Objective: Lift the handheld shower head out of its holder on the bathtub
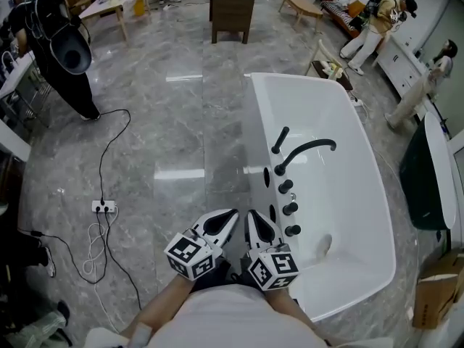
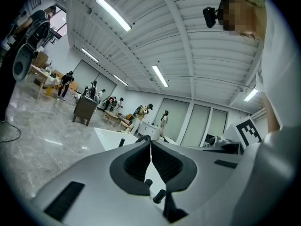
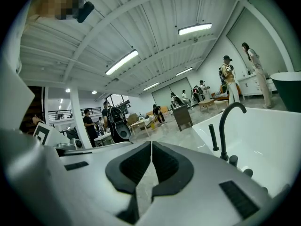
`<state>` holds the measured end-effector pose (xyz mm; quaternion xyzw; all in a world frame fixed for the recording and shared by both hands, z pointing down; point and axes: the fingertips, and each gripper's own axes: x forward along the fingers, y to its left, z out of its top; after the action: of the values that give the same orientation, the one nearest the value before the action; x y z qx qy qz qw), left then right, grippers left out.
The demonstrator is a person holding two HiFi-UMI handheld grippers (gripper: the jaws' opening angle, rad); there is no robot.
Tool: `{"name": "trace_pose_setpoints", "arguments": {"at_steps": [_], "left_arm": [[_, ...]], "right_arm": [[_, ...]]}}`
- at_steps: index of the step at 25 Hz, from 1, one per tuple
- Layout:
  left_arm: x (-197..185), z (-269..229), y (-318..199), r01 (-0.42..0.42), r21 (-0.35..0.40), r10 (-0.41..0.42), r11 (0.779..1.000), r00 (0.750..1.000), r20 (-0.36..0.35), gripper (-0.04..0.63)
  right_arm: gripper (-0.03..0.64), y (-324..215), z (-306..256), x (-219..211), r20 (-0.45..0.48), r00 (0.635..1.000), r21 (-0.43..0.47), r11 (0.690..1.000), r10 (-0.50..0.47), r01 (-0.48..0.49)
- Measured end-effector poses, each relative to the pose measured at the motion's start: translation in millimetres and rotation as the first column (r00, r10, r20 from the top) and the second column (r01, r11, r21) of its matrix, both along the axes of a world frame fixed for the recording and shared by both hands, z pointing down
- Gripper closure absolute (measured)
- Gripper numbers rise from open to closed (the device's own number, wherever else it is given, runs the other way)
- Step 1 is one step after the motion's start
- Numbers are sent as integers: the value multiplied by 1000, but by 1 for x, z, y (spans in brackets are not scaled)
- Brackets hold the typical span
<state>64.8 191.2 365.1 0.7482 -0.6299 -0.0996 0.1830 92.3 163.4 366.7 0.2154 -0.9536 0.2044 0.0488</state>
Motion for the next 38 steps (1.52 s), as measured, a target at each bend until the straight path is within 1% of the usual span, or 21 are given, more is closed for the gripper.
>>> {"name": "trace_pose_setpoints", "arguments": {"at_steps": [6, 11, 18, 24, 29, 31, 34, 38], "left_arm": [[-23, 4, -4, 14, 0, -14, 1000, 1000, -12, 583], [-31, 2, -4, 14, -1, -14, 1000, 1000, -20, 583], [-29, 5, -2, 3, -4, -3, 1000, 1000, -30, 583], [-44, 4, -9, 47, 3, -47, 999, 998, -48, 583], [-61, 9, -19, 65, -2, -65, 998, 996, -58, 583], [-68, 11, -25, 75, -7, -75, 997, 995, -64, 583], [-78, 17, -38, 72, -24, -73, 997, 995, -69, 583], [-99, 18, -63, 71, -28, -72, 997, 996, -57, 583]], "right_arm": [[598, -7, 4, -15, -8, 1000, 1, 1000, 17, -17], [598, -11, 3, -17, -10, 999, -10, 999, 33, -33], [598, -15, -5, -16, 9, 998, 21, 998, 57, -58], [598, -28, -9, -23, 0, 998, 43, 997, 58, -58], [598, -39, -2, -40, -7, 999, 29, 999, 42, -42], [598, -46, -2, -47, -8, 999, 36, 998, 43, -42], [598, -67, -3, -52, -5, 996, 68, 994, 91, -91], [598, -103, 2, -67, -6, 989, 43, 988, 148, -147]]}}
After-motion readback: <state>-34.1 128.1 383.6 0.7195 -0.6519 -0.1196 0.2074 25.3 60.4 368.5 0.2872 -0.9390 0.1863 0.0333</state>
